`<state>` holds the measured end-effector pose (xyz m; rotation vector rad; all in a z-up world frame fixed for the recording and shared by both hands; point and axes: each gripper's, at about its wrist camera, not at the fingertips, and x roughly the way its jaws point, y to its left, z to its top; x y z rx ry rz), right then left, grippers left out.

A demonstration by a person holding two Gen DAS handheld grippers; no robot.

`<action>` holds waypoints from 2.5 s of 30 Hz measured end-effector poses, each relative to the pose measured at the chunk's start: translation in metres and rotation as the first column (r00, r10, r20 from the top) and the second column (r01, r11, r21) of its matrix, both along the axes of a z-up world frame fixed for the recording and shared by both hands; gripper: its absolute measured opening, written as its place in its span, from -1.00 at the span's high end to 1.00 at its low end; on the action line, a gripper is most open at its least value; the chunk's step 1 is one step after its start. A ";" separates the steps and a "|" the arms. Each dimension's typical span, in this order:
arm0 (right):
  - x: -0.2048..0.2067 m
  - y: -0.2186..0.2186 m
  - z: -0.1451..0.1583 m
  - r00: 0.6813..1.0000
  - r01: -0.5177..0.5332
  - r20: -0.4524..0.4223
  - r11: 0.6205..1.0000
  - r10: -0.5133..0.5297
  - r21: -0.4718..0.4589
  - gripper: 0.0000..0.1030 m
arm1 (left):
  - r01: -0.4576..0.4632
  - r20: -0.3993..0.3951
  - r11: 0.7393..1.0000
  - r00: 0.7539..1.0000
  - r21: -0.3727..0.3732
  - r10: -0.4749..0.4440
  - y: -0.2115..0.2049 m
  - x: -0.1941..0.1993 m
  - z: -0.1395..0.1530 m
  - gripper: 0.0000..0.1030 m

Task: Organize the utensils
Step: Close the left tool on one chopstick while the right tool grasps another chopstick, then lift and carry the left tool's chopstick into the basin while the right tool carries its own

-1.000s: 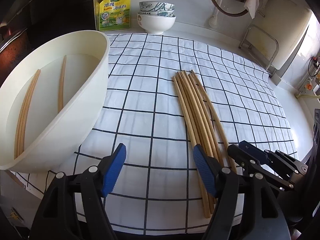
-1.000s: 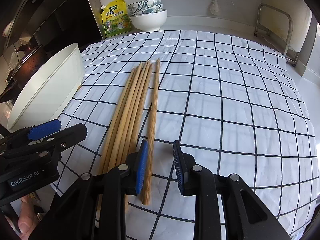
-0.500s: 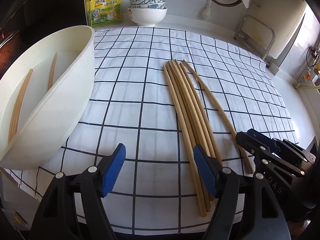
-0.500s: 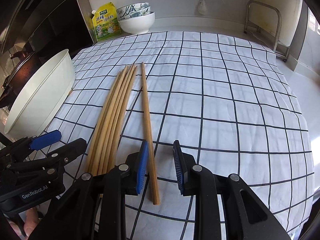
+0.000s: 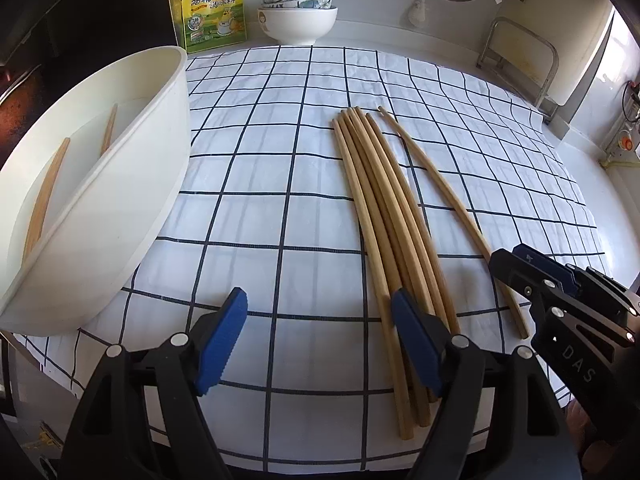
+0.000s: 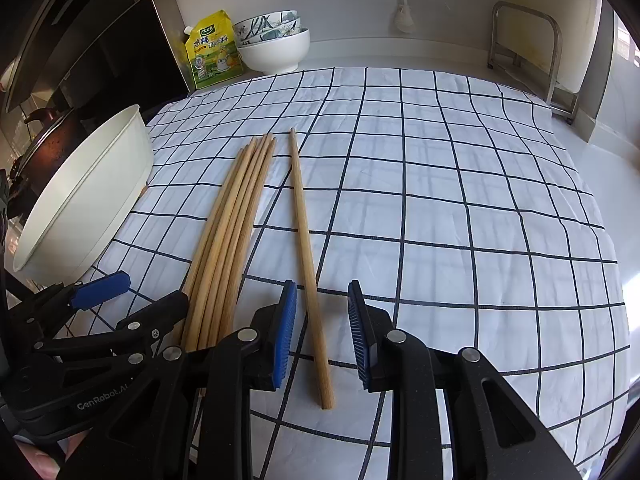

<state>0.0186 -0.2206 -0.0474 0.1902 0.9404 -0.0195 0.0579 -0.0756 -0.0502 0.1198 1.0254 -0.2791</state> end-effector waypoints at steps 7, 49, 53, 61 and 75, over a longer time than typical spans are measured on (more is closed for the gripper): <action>0.001 -0.001 0.000 1.000 -0.002 0.002 1.000 0.002 0.002 0.51 | -0.006 0.001 0.999 1.000 0.031 0.006 0.000 -0.002 -0.002 -0.42; 0.019 0.011 -0.006 1.000 -0.016 0.003 0.999 0.016 -0.041 0.88 | 0.017 -0.004 1.000 1.000 -0.014 -0.017 -0.009 0.015 0.001 0.86; 0.013 0.008 -0.004 1.000 -0.001 0.007 0.999 0.001 -0.032 0.88 | 0.027 -0.013 0.999 1.000 -0.023 -0.027 -0.008 0.013 0.001 0.86; -0.001 0.005 0.005 0.999 0.011 0.034 1.000 -0.010 -0.004 0.88 | 0.032 -0.008 0.999 0.999 -0.035 -0.032 -0.007 0.004 0.007 0.86; -0.009 0.010 0.024 0.997 0.010 0.081 1.000 -0.011 0.013 0.88 | 0.048 0.049 0.997 0.998 -0.060 -0.045 0.001 -0.008 0.035 0.86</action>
